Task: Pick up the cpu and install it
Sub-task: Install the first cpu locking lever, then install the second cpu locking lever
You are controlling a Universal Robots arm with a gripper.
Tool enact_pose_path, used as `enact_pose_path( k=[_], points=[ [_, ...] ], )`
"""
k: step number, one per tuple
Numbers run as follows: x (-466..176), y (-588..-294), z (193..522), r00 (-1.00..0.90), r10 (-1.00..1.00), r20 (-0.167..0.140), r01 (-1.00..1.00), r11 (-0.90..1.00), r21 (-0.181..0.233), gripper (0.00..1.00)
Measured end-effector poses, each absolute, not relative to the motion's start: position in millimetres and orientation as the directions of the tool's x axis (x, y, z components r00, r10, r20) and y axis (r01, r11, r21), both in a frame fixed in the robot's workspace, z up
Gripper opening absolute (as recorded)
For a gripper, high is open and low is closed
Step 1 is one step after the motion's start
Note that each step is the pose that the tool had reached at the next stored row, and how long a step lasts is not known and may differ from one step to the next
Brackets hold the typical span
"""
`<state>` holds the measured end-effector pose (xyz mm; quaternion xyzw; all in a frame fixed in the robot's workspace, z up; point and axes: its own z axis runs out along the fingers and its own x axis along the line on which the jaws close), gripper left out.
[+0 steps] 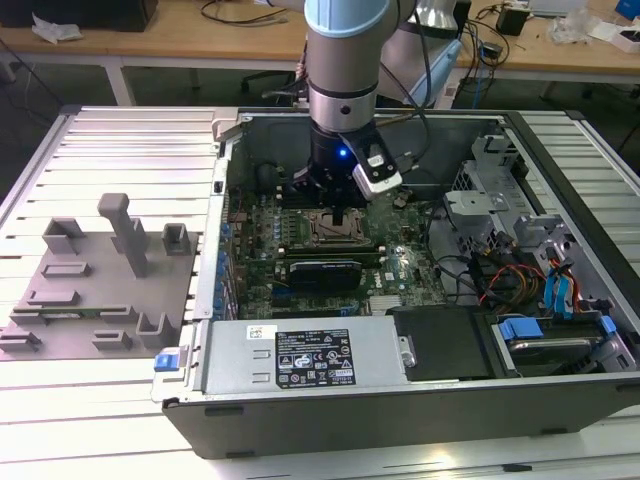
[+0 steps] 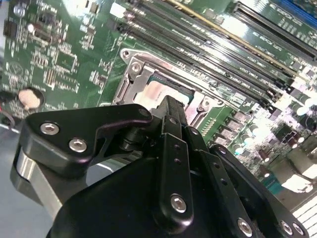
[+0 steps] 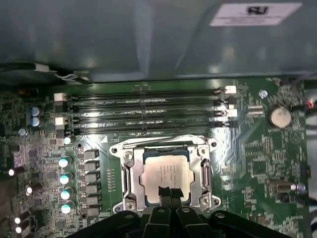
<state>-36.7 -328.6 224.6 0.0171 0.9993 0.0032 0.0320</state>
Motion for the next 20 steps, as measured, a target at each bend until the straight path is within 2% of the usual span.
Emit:
enact_pose_path(
  k=[20],
  points=[
    [-36, -329, 235, -0.998, 0.026, -0.064, 0.026, 1.000, 0.008, 0.11]
  ],
)
